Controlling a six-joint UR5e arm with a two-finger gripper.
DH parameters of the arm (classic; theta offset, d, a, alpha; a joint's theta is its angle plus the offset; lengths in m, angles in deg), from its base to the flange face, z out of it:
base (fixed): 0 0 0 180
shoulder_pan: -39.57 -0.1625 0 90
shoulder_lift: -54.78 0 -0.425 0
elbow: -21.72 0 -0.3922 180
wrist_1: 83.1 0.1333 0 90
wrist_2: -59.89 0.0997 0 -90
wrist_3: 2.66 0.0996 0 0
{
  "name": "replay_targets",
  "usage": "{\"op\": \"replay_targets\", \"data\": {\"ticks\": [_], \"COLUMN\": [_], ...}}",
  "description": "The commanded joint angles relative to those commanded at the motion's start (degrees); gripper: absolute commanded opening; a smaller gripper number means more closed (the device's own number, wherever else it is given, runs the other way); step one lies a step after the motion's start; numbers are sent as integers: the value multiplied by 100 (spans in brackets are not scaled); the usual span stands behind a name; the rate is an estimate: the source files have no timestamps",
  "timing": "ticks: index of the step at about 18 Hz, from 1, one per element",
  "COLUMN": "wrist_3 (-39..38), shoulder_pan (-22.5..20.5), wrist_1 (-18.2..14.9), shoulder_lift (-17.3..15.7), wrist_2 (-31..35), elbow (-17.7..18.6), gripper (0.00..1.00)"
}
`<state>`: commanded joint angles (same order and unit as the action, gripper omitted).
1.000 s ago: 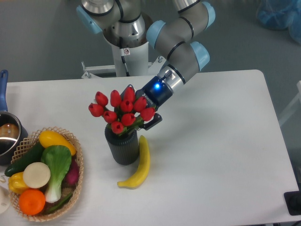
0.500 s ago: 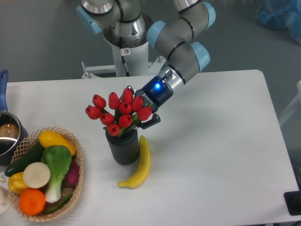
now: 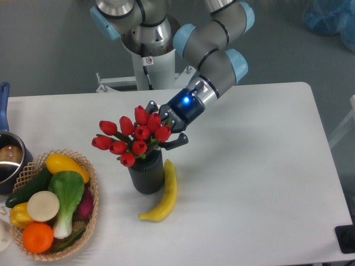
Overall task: Pick up the flowers from the vase
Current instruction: 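Tilt the gripped tulips away from the vase, loosening the stems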
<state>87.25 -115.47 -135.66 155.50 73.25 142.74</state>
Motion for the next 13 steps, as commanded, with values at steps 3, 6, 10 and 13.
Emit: {"op": "replay_targets", "data": {"ticks": [3, 6, 10, 13], "wrist_3": [0, 9, -18, -26], "shoulder_pan": [-9, 9, 9, 18], "wrist_1": [0, 0, 0, 0], "shoulder_lift": [-9, 26, -35, -53], "wrist_2": [-9, -96, -343, -386], "elbow": [-17, -105, -123, -140], "gripper": [38, 38, 38, 38]}}
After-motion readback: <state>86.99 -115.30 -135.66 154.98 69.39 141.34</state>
